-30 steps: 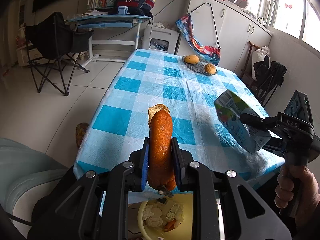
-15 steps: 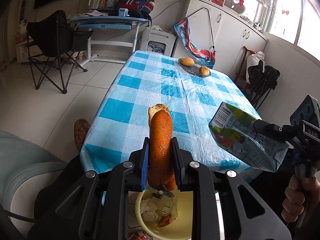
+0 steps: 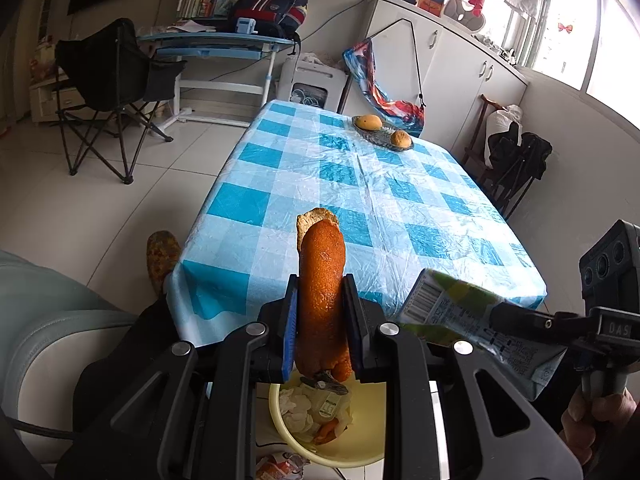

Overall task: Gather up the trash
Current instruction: 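Carry the peel and milk carton over the yellow basin and open both tools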

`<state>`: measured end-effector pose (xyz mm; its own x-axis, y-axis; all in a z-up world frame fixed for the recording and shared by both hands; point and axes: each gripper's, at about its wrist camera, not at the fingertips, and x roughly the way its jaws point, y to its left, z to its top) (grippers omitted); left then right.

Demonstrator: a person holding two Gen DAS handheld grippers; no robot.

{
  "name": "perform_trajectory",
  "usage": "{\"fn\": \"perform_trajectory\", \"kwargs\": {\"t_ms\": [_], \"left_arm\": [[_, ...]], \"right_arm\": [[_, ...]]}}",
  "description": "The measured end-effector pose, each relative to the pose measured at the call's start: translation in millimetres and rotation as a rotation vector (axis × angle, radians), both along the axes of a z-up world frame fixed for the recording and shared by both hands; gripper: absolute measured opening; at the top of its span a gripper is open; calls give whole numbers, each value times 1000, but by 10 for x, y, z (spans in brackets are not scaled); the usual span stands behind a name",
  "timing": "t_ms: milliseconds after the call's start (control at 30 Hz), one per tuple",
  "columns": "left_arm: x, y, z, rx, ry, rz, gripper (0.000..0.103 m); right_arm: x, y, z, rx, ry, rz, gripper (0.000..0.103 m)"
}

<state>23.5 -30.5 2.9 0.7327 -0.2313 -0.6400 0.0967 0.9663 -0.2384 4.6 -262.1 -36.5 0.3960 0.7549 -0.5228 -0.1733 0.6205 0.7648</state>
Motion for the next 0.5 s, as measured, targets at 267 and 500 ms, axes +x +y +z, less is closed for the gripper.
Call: {"fn": "perform_trajectory", "kwargs": {"t_ms": [267, 500], "left_arm": [[-17, 35, -177, -11, 44, -2, 20], [-25, -39, -342, -5, 84, -23, 20]], "right_arm": [[-40, 58, -209, -76, 30, -11, 39], [-117, 122, -300, -154, 22, 6, 39]]}}
